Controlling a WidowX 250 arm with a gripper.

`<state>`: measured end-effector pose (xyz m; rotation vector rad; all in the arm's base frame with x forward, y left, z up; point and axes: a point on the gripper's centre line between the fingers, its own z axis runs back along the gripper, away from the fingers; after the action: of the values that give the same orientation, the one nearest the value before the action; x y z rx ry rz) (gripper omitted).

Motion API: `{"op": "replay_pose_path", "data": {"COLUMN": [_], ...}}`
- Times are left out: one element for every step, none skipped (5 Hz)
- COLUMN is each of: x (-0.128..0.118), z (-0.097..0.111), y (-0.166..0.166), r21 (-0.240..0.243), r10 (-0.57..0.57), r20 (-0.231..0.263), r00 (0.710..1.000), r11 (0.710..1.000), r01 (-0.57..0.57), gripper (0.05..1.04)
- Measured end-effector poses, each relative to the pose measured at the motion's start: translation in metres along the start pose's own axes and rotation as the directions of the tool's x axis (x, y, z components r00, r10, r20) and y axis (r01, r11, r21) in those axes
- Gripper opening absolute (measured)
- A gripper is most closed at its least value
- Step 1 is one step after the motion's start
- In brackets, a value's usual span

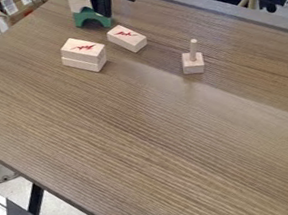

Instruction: Pick rectangle block from the table and place it on top of another block

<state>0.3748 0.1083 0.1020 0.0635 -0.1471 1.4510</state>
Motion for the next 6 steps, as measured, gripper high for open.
{"op": "replay_pose_path", "data": {"x": [-0.004, -0.006, -0.006, -0.006, -0.007, -0.007], "z": [-0.018, -0.027, -0.039, -0.040, -0.048, -0.047], "y": [0.004, 0.001, -0.001, -0.005, -0.007, -0.009], "r21": [0.048, 0.061, 0.086, 0.078, 0.092, 0.083], "r10": [-0.005, -0.018, -0.029, -0.039, -0.049, -0.055], "r20": [-0.020, -0.042, -0.060, -0.066, -0.077, -0.076], "r00": [1.000, 0.999, 0.998, 0.997, 0.996, 0.996], "r11": [0.999, 0.998, 0.996, 0.996, 0.994, 0.995], "r01": [0.006, 0.020, 0.034, 0.044, 0.056, 0.062], "gripper": [0.999, 0.999, 0.999, 0.999, 0.999, 0.999]}}
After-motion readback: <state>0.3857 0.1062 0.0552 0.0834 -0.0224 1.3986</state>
